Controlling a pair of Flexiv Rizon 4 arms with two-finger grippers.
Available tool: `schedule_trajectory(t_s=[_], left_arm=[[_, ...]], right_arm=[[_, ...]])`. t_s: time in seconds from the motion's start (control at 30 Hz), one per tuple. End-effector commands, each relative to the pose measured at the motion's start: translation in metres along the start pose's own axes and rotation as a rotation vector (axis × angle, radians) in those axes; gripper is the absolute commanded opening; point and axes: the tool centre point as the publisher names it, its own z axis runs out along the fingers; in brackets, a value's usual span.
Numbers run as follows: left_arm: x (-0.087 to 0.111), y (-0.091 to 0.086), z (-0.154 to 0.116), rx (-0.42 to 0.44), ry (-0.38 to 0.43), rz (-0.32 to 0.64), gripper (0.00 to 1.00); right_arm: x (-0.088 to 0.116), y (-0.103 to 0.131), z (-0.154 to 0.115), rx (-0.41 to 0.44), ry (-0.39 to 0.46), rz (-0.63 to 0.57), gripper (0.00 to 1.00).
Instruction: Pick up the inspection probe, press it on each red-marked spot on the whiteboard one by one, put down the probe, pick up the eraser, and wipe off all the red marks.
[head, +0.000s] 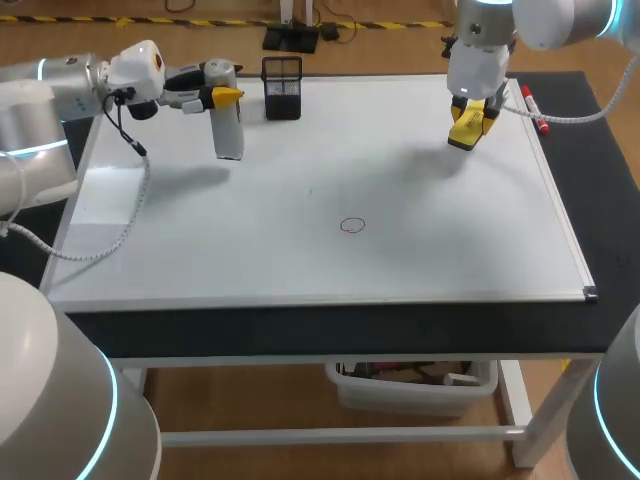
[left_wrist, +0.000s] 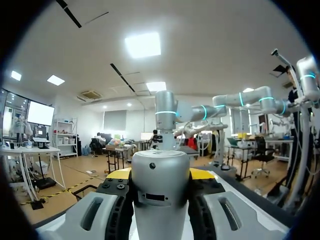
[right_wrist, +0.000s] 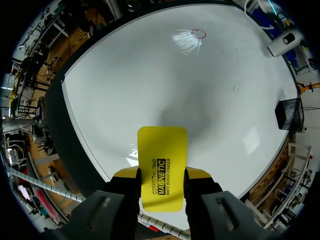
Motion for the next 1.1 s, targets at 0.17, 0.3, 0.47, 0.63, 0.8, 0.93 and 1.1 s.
schedule_trajectory(t_s=[0.17,0.3,0.47,0.63,0.8,0.93,1.1], left_arm=[[0.001,-0.001,0.0,-0.001,-0.002,0.001,0.0],[0.001,-0.001,0.0,-0.001,-0.002,0.001,0.0],[0.001,-0.001,0.0,-0.001,-0.002,0.001,0.0],[0.001,-0.001,0.0,-0.001,-0.002,0.001,0.0],[0.001,-0.001,0.0,-0.001,-0.002,0.001,0.0],[0.001,-0.001,0.0,-0.001,-0.002,0.001,0.0],[0.001,-0.001,0.0,-0.001,-0.002,0.001,0.0]], right_arm=[[-0.015,0.024,0.001,0.019,0.024,-0.059,0.0],[-0.031,0.05,0.007,0.026,0.028,-0.112,0.0],[-0.054,0.088,0.009,0.041,0.035,-0.207,0.0],[-0.071,0.12,0.006,0.057,0.026,-0.281,0.0],[-0.084,0.146,0.004,0.067,0.016,-0.336,0.0],[-0.092,0.165,0.005,0.072,0.005,-0.373,0.0],[-0.1,0.191,0.007,0.075,-0.01,-0.422,0.0]])
